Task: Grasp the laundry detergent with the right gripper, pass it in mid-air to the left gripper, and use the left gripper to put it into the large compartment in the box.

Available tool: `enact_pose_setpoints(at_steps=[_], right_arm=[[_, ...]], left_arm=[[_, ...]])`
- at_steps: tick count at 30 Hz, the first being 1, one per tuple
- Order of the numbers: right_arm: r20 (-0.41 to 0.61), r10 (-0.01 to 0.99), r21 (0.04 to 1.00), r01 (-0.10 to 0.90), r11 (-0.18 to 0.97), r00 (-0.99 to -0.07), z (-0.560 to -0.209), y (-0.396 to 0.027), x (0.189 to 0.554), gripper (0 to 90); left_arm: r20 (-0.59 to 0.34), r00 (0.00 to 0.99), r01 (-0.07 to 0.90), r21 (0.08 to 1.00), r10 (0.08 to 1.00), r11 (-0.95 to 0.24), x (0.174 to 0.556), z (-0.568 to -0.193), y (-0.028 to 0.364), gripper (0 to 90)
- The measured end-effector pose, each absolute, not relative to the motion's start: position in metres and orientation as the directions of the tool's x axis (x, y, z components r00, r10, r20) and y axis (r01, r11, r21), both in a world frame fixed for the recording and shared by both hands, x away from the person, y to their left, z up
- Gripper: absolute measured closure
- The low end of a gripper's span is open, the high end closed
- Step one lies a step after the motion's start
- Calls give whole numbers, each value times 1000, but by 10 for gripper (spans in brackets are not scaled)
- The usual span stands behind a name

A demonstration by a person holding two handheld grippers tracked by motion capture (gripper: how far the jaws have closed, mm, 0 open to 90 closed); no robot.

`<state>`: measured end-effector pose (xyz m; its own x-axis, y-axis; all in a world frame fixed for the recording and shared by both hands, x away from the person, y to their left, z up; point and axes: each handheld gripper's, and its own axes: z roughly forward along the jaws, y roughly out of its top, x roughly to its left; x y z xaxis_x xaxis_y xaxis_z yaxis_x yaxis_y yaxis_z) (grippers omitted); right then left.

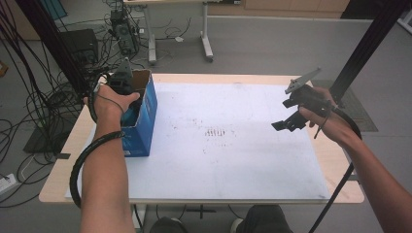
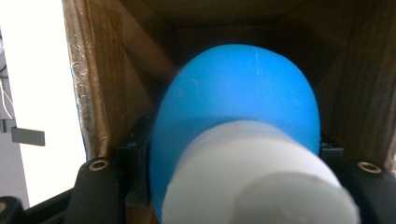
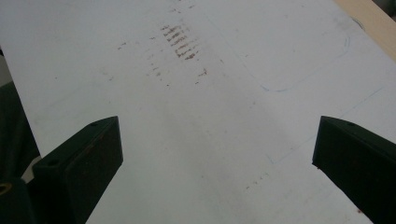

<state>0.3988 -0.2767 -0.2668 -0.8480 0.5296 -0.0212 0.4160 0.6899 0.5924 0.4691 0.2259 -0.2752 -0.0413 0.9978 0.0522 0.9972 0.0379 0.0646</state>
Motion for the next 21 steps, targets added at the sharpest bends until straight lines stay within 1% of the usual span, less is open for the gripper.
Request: enact_pose_setpoints(at_steps=[21], right_arm=[[-22,531,592,417,689,-847,-266,-279,398,16]], left_arm=[[54,-41,997,71,998,37,468,-275,226,358]])
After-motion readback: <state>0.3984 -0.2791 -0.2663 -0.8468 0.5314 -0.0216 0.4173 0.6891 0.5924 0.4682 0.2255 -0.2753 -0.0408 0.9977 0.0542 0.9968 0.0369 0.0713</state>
